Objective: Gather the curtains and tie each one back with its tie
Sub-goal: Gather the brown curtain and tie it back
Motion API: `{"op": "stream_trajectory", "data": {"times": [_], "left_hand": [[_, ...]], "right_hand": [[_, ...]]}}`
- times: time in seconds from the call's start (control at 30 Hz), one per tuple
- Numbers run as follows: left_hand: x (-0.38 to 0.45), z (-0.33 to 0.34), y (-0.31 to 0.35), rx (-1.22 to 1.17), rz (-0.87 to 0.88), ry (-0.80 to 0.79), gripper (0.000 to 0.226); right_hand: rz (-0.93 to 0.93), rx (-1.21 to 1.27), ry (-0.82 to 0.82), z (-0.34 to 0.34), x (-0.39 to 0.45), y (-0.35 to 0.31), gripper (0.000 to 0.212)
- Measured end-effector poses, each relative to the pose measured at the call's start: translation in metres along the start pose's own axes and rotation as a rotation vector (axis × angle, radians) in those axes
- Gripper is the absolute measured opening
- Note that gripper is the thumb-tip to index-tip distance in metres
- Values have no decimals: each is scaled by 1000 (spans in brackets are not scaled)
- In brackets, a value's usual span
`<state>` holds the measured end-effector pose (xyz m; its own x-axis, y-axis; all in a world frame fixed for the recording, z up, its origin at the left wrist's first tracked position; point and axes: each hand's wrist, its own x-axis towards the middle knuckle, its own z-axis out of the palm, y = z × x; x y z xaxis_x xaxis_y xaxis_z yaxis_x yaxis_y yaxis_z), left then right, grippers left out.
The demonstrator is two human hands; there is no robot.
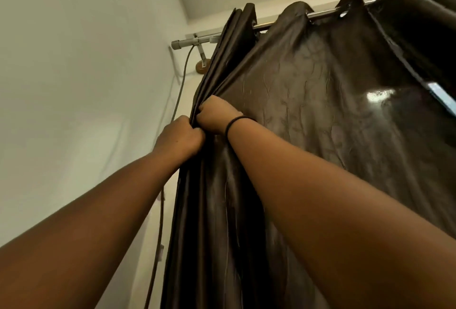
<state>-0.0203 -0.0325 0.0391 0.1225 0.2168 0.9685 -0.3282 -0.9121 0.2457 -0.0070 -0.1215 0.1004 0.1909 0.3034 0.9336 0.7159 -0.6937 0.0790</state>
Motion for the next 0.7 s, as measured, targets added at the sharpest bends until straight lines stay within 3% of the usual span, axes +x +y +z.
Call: {"op": "stream_trajectory", "data": {"times": [0.13,0.23,0.3,0.37,0.4,0.47,0.53,0.6,0.7], "left_hand": [[-3,5,16,-193,-56,-7,49],[-10,13,37,-307,-79,-52,66],[-14,19,51,-339,-85,-130,78],[-17,25,67,-407,-96,-222,90],[-18,27,74,-445,-99,-260,95],[-18,29,83,-490,-77,-317,107],[-14,27,80,-459,-21,-309,112],[-17,30,82,-397,31,-234,110],[-16,31,78,-313,76,-108,100]], "right_hand": [[90,317,-167,-23,-27,24,16],[263,358,-236,-54,-46,53,25],[384,173,55,-74,-54,75,30],[521,-369,412,-93,-68,96,63],[548,-525,494,-99,-76,104,79],[630,-507,500,-109,-85,115,102],[769,-298,443,-114,-81,118,112],[818,-198,371,-121,-84,126,101],[705,-326,313,-122,-87,128,46]]}}
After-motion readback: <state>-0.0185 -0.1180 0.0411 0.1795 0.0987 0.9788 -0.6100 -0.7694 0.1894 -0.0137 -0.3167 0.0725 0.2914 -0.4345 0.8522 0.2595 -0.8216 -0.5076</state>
